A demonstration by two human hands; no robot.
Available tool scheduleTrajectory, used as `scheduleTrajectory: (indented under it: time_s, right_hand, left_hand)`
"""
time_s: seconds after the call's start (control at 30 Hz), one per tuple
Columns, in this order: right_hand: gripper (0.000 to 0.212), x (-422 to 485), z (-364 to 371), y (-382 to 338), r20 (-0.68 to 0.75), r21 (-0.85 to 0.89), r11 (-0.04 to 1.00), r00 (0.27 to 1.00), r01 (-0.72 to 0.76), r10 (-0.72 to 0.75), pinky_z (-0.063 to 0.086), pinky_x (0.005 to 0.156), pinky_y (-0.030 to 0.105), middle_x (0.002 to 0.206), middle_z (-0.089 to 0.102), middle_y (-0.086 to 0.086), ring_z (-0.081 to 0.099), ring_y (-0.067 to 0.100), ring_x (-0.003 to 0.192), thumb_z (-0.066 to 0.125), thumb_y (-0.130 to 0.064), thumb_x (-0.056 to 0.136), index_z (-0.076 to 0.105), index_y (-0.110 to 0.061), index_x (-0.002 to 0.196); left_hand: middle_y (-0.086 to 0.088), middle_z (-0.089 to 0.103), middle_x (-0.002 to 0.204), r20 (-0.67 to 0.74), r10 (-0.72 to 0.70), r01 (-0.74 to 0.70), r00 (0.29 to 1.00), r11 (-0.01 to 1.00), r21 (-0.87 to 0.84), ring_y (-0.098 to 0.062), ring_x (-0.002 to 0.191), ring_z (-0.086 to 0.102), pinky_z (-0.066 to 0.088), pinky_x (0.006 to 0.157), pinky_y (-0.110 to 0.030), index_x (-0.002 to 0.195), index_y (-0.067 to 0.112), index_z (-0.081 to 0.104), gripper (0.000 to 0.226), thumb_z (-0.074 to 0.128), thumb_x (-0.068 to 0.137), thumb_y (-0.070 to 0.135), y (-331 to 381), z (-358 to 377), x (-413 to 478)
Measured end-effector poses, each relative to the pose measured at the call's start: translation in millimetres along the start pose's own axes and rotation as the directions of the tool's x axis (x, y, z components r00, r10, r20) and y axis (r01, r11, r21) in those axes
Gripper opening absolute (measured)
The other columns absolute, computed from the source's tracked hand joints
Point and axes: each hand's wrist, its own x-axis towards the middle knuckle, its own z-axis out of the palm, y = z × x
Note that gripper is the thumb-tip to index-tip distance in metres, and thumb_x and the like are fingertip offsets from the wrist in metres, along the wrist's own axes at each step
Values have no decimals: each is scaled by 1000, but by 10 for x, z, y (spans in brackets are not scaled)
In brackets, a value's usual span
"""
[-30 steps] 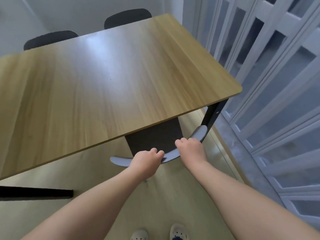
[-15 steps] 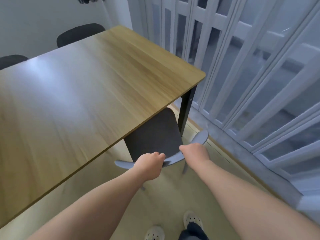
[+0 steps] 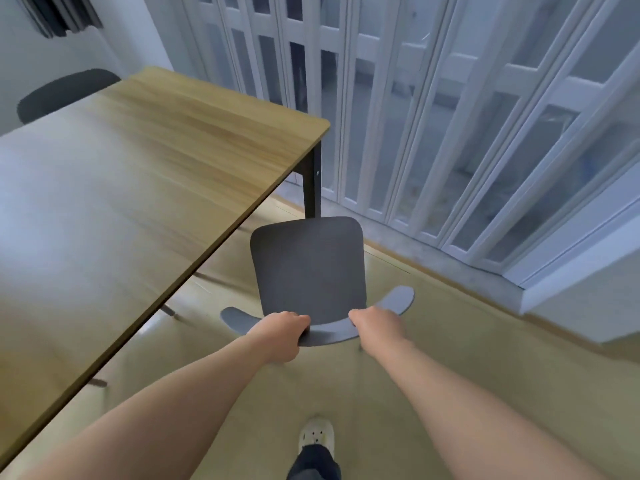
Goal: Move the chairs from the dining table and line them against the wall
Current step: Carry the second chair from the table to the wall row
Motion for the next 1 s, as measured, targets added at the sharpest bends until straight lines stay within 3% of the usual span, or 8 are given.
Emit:
scheduleTrajectory:
  time_s: [0.1,0.17,0.23,0.3,0.5,0.6,0.7,1.0]
  right_hand:
    - [37,-331,289,-28,-26,9,1000,1000,4,-4,33,65,29,62,25,3,58,34,97,45,10,85,24,-12,63]
    - [20,-559,482,-70,-18,2,1000,1000,13,-13,32,70,30,66,38,6,60,33,105,45,8,87,43,-11,81]
    - [16,-753,697,-106,3,11,1000,1000,-7,7,33,66,30,66,37,7,53,32,84,44,5,90,43,-10,89]
    - [30,-924,904,-159,38,26,999,998,-43,42,29,53,28,61,23,4,41,29,71,43,3,92,30,-9,67]
    - [44,-1348,1320,-498,90,-4,999,995,-35,35,24,47,27,65,40,10,56,33,93,46,9,88,18,-11,60]
    - [12,-1525,1367,-797,81,-10,998,995,-58,59,42,65,33,101,63,19,60,34,115,44,10,89,53,2,93]
    - [36,-1603,1457,-1097,68,-8,993,990,-121,121,48,90,38,127,59,16,57,34,120,40,8,92,51,0,125]
    - [38,-1804,1632,-2266,146,40,923,916,-382,373,35,76,29,135,56,13,54,30,125,36,1,97,50,-4,132]
  left_hand:
    - [-9,64,113,-13,2,0,1000,984,176,-31,103,63,44,70,-35,112,11,55,27,45,87,9,228,233,-330]
    - [-9,66,112,-17,6,-1,1000,955,298,-31,101,64,39,66,-32,112,11,56,27,45,87,12,352,412,-555]
    - [-10,66,112,3,23,-23,1000,936,353,-31,100,65,38,66,-32,112,10,58,27,44,88,11,423,609,-756]
    - [-11,67,111,51,40,-56,998,928,369,-32,99,66,39,65,-32,111,8,60,27,44,89,7,455,802,-922]
    - [-10,67,117,85,22,-48,996,947,316,-32,105,65,49,76,-37,113,8,62,30,45,90,-1,361,1265,-1310]
    - [-10,66,118,54,43,-58,998,946,319,-32,106,64,49,77,-37,113,8,61,30,45,90,-2,170,1415,-1477]
    - [-11,66,116,38,84,-92,996,939,331,-32,105,64,48,76,-37,111,6,62,30,44,89,-3,-58,1466,-1589]
    - [-12,66,118,75,251,-259,965,863,434,-32,109,63,51,85,-37,113,3,64,31,46,89,-5,-803,1607,-2035]
